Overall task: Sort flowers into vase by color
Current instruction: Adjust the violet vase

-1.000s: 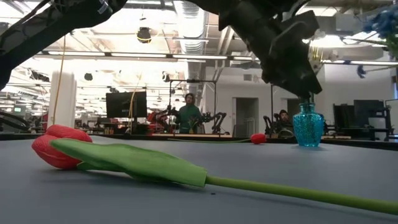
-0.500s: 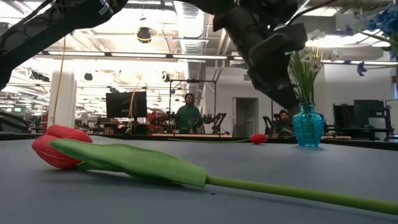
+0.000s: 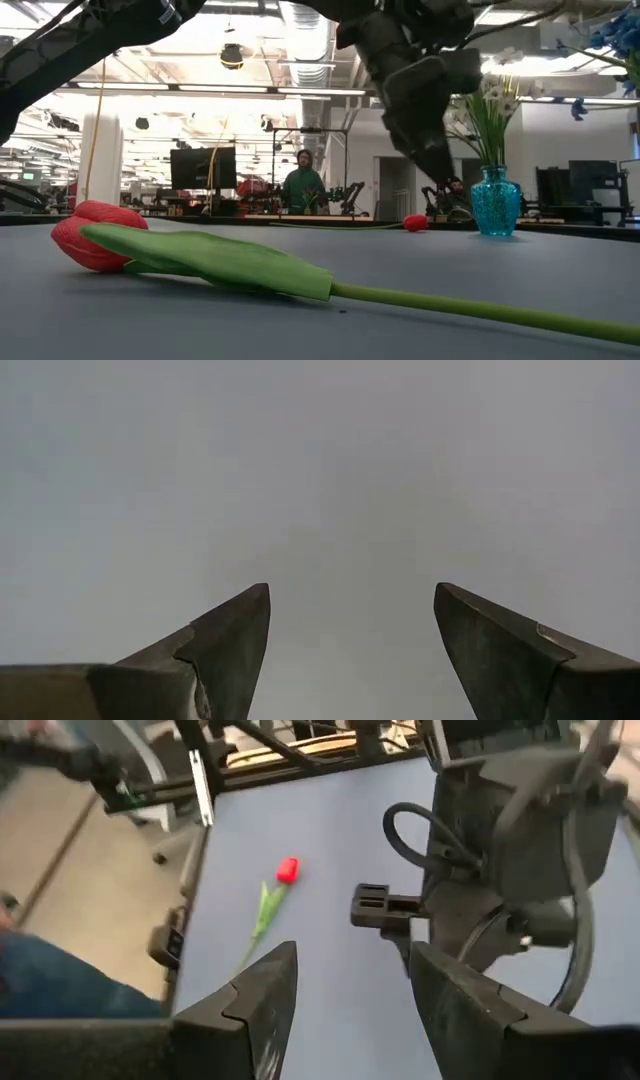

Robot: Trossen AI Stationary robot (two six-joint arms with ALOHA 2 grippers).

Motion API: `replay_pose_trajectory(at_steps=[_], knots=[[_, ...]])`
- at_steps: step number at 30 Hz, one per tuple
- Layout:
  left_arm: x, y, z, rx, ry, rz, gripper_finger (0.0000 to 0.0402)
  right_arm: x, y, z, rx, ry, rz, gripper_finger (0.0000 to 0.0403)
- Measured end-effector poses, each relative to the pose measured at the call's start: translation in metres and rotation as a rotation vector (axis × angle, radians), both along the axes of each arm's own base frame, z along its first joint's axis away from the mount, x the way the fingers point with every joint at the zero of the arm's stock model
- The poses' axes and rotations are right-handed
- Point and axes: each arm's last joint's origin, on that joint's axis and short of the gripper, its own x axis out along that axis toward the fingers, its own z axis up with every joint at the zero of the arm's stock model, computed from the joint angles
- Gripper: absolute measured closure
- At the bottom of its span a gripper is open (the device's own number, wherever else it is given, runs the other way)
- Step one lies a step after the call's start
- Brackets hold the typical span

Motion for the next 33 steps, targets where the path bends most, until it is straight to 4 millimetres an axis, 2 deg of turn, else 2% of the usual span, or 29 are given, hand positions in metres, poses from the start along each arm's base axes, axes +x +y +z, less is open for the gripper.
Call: replay_pose_trajectory(at_steps=[6,15,21,24,28,33], knots=[[-0.012,-0.001,-0.004,-0.005,0.136,0.01,0.013,0.023,-0.018,-0.006,-0.055,0.061,-0.121,0.0182],[-0.035,-0.006,-0.009,0.049,0.378,0.022,0.013,0.048,-0.051,-0.034,-0.047,0.424,-0.151,0.0182],[-0.051,-0.014,-0.032,0.121,0.558,0.026,0.013,0.056,-0.066,-0.053,-0.055,0.675,-0.107,0.0182],[-0.059,-0.023,-0.035,0.14,0.587,0.03,0.013,0.065,-0.07,-0.065,-0.064,0.807,-0.061,0.0182],[-0.073,-0.038,-0.018,0.198,0.544,0.029,0.013,0.074,-0.072,-0.077,-0.104,0.944,0.016,0.0182],[-0.103,-0.039,0.029,0.236,0.338,0.111,0.013,0.078,-0.075,-0.093,-0.156,1.162,0.11,0.0182]])
